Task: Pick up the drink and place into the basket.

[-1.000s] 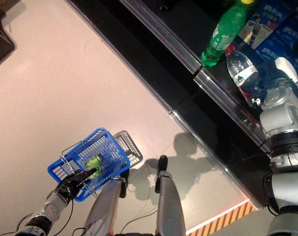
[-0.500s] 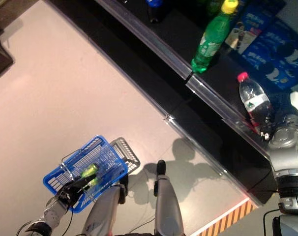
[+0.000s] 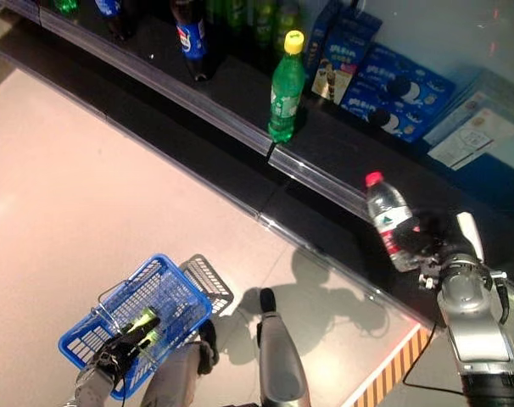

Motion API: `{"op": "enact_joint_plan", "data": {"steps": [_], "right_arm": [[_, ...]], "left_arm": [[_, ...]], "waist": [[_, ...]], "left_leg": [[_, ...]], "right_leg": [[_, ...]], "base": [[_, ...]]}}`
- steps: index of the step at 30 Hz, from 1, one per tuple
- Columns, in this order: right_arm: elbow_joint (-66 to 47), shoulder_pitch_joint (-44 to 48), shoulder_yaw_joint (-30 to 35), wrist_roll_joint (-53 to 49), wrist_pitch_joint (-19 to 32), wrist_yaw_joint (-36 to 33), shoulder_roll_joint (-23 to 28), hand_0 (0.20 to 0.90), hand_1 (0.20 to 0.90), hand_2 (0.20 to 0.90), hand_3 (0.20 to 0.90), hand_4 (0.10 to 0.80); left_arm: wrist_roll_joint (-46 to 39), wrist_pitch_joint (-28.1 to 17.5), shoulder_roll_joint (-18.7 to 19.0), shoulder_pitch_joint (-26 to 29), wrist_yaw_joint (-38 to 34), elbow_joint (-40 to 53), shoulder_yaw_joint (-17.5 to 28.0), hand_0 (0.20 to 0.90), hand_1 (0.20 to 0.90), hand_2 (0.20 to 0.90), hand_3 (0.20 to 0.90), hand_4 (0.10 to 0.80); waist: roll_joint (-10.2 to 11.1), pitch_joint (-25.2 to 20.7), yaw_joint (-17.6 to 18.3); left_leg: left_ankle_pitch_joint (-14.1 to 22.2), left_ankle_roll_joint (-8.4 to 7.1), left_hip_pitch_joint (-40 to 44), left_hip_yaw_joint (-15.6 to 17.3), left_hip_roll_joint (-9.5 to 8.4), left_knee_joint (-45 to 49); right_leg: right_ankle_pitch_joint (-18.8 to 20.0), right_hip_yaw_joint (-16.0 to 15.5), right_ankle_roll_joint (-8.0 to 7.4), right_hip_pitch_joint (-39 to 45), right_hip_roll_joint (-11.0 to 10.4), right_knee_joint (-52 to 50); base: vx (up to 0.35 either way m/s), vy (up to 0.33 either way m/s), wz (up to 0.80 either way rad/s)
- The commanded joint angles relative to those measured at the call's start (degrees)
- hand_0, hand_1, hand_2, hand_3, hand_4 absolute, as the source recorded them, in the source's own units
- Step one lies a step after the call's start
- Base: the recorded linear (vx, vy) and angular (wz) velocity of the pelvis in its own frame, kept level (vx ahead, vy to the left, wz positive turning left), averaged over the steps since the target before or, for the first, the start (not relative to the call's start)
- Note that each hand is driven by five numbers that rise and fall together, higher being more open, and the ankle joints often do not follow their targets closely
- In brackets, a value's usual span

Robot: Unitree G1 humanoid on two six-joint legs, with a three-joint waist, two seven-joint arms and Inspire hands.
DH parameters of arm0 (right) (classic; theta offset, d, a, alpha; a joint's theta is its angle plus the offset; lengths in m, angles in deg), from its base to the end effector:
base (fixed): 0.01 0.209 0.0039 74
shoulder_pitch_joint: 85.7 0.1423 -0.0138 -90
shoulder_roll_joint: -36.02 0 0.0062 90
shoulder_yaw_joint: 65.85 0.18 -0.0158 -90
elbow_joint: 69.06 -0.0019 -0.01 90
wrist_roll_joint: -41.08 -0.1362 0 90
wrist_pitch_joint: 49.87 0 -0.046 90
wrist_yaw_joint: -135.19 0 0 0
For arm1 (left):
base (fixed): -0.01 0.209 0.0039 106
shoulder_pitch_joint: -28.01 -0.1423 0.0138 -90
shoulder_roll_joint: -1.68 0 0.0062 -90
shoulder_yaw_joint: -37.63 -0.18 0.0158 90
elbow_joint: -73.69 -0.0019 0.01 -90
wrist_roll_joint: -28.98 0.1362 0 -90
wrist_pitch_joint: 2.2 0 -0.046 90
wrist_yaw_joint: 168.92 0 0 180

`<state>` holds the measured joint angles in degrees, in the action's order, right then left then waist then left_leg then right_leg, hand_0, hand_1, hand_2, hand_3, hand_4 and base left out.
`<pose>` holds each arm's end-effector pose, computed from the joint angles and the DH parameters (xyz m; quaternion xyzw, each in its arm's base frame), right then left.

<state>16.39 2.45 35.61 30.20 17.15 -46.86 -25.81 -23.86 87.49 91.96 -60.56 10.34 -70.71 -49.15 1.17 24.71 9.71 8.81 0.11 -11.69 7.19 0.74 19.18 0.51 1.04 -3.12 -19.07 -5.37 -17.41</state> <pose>0.1909 -0.3083 0.1208 -0.2725 0.1210 -0.1431 0.9437 0.1261 0.2475 -0.0786 -0.2901 0.3526 0.2795 0.8446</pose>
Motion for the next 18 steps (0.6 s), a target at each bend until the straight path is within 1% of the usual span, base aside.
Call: {"op": "enact_joint_plan", "data": {"steps": [1,3,7,10,13,16,18], "right_arm": [[-8.61,2.99,3.70,-8.78,13.74,6.26,0.29,0.300,0.300,0.300,0.200,0.100],[-11.08,0.57,2.96,-13.57,18.14,12.36,-1.59,0.300,0.300,0.300,0.200,0.100],[-13.03,-1.17,1.08,-17.87,20.77,19.98,-2.52,0.300,0.300,0.300,0.200,0.100],[-13.27,-1.13,-0.11,-18.81,21.09,22.80,-2.30,0.300,0.300,0.300,0.200,0.100],[-14.36,-0.46,-1.92,-20.26,20.34,25.75,-2.13,0.300,0.300,0.300,0.200,0.100],[-15.58,0.65,-4.38,-20.98,18.71,27.53,-2.28,0.300,0.300,0.300,0.200,0.100],[-16.65,1.90,-7.69,-21.25,17.13,28.39,-3.15,0.300,0.300,0.300,0.200,0.100]], "left_arm": [[-4.45,-6.06,0.57,-3.97,4.98,7.20,1.43,0.300,0.300,0.300,0.200,0.100],[-5.58,-7.05,0.42,-4.72,5.96,8.49,1.74,0.300,0.300,0.300,0.200,0.100],[-6.12,-8.28,0.97,-5.54,7.50,10.87,1.15,0.300,0.300,0.300,0.200,0.100],[-6.58,-8.60,1.49,-5.55,8.07,12.39,0.46,0.300,0.300,0.300,0.200,0.100],[-6.79,-8.65,2.01,-5.69,8.90,14.95,-0.36,0.300,0.300,0.300,0.200,0.100],[-6.58,-8.86,2.26,-5.79,9.77,17.98,-1.68,0.300,0.300,0.300,0.200,0.100],[-6.56,-8.11,2.46,-6.25,9.72,22.26,-3.47,0.300,0.300,0.300,0.200,0.100]], "waist": [[1.29,-5.17,0.13],[1.56,-5.91,0.30],[1.63,-7.09,0.03],[1.56,-7.78,-0.37],[1.43,-8.34,-1.29],[1.26,-8.56,-2.32],[1.02,-8.40,-3.63]], "left_leg": [[-2.51,2.73,-0.65,1.27,-0.12,-0.95],[-2.26,2.67,-0.29,1.33,-0.19,-0.80],[-2.22,2.56,0.62,1.20,-0.37,-1.10],[-2.18,2.54,1.14,0.93,-0.59,-1.36],[-2.15,2.58,1.55,0.46,-0.90,-1.42],[-2.33,2.59,1.73,-0.26,-1.25,-1.39],[-2.62,2.61,1.71,-1.13,-1.68,-1.32]], "right_leg": [[-5.96,0.30,5.37,5.11,4.00,-1.64],[-6.05,0.37,5.22,5.75,3.90,-1.34],[-5.96,0.12,4.94,6.98,3.69,-0.61],[-5.97,-0.13,4.85,7.75,3.59,-0.08],[-6.03,-0.80,4.76,8.54,3.34,0.22],[-5.96,-1.45,4.64,9.14,3.06,0.43],[-5.77,-2.06,4.56,9.63,2.80,0.65]], "base": [[0.036,0.037,-0.04],[0.050,0.043,-0.02],[0.062,0.037,0.00],[0.061,0.032,0.02],[0.065,0.031,0.09],[0.045,0.033,0.05],[0.031,0.041,0.10]]}}
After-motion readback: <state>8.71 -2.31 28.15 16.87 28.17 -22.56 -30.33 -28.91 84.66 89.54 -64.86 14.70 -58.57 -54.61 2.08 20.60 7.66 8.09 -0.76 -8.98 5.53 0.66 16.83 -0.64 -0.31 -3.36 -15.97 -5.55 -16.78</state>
